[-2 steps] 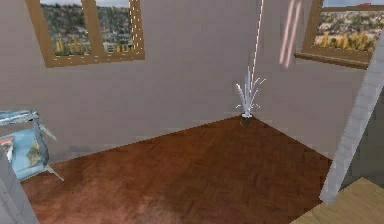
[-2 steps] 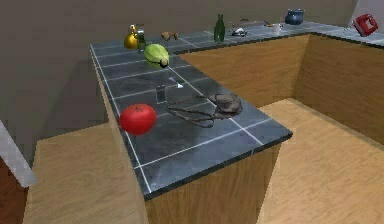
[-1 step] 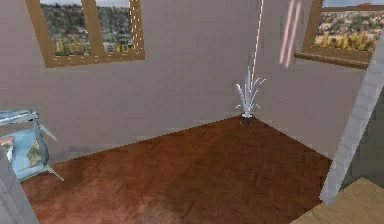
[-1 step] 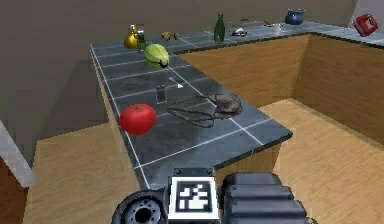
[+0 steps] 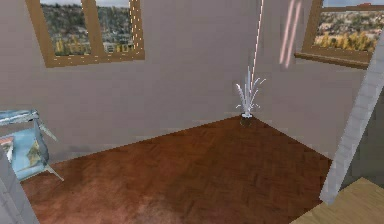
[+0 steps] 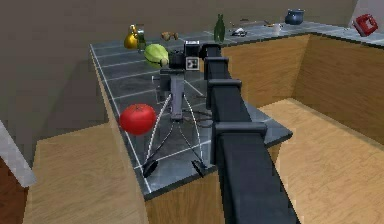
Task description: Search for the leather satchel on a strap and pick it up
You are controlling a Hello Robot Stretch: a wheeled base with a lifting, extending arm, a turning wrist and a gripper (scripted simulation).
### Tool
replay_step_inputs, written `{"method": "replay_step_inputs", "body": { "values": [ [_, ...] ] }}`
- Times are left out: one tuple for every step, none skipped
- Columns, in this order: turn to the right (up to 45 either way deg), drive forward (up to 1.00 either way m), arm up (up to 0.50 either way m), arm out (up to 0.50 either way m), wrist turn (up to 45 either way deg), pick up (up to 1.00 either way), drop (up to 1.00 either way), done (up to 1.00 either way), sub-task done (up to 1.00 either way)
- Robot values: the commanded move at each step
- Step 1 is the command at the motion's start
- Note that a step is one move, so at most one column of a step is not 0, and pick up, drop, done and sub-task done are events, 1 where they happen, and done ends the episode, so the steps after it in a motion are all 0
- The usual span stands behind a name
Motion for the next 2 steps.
{"method": "replay_step_inputs", "body": {
  "values": [
    [0.0,0.00,0.00,0.00,45.0,0.00,0.00,0.00,0.00],
    [0.0,0.00,0.00,0.00,45.0,0.00,0.00,0.00,0.00]
  ]
}}
